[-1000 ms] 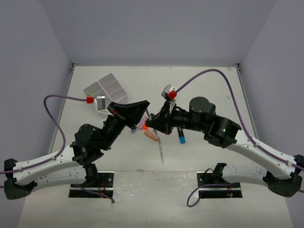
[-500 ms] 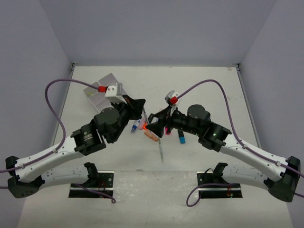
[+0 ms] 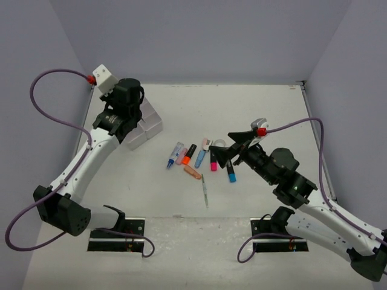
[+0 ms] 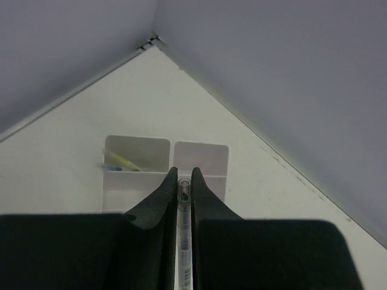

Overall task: Sort the stationery into containers
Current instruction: Place the pen in the storage box, then pick up the pen from the corner of the board, then pick up the pen cap at the corner of the board.

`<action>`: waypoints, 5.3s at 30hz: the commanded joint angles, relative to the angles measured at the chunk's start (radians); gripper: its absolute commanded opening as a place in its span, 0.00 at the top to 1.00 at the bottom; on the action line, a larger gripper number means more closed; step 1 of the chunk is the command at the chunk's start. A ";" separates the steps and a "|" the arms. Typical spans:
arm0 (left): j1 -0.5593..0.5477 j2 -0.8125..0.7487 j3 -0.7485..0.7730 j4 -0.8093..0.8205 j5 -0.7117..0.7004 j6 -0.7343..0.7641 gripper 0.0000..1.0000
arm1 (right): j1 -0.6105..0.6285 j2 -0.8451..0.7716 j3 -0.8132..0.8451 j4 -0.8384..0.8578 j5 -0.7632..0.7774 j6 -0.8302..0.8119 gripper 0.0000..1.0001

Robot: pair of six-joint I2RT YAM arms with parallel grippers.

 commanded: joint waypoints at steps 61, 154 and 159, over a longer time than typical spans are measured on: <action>0.270 -0.101 0.029 -0.306 0.554 -0.075 0.00 | 0.127 0.653 0.393 -0.719 0.226 0.413 0.23; -1.013 0.227 -0.487 -0.530 0.536 -1.609 0.51 | 0.098 0.352 0.155 -0.795 0.264 0.348 1.00; -1.012 0.240 -0.498 -0.516 0.546 -1.604 0.52 | 0.098 0.352 0.148 -0.783 0.257 0.340 1.00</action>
